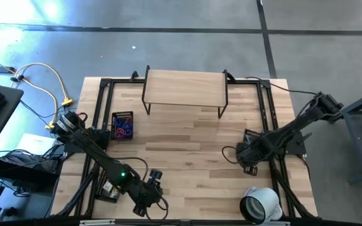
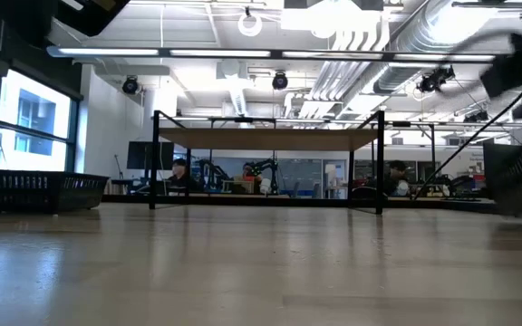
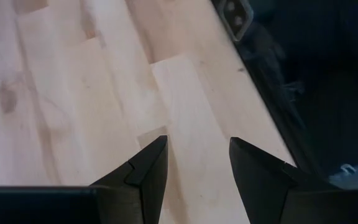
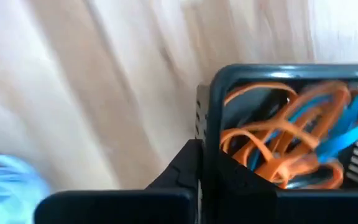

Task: Pick & Place Office Desk Supplies
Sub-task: Put the top right black bin on the shelf

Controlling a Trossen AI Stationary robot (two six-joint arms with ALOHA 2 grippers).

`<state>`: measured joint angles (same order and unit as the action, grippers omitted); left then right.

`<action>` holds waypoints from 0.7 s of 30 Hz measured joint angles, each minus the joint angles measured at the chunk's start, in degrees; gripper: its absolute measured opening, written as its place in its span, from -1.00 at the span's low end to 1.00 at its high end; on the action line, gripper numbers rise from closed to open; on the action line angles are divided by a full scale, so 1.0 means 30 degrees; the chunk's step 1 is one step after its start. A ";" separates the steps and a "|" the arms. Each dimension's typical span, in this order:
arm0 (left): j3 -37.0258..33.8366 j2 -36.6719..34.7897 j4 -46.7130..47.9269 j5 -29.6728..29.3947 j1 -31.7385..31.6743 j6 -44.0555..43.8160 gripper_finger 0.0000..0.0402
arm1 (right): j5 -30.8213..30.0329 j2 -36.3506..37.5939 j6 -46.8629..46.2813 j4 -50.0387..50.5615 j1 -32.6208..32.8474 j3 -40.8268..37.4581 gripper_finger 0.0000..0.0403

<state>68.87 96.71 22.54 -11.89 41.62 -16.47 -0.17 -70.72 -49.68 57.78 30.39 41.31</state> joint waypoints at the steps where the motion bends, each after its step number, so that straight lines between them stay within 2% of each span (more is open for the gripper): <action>1: -0.0003 -0.0132 0.0025 0.0333 0.0046 0.0084 -0.18 | -0.0202 0.0000 0.0091 0.0275 0.0000 0.0648 -0.98; 7: -0.0003 -0.0880 -0.0009 0.0526 0.0212 -0.0295 -0.18 | -0.0993 -0.0188 -0.0023 0.3056 0.0000 0.4663 -0.98; 14: -0.0003 -0.1035 -0.0012 0.0527 0.0236 -0.0325 -0.18 | -0.2514 -0.2104 0.1178 0.8192 -0.0424 0.9602 -0.98; 18: -0.0003 -0.1035 -0.0022 0.0560 -0.0037 -0.0676 -0.18 | -0.3717 -0.3797 0.2770 1.0635 -0.1654 1.2320 -0.98; 21: -0.0003 -0.1035 -0.0012 0.0536 -0.0241 -0.1793 -0.18 | -0.4435 -0.4661 0.5273 1.0632 -0.2982 1.3967 -0.99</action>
<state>68.86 93.60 22.50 -10.28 40.89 -21.85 -13.47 -84.70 -33.86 89.68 21.45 83.22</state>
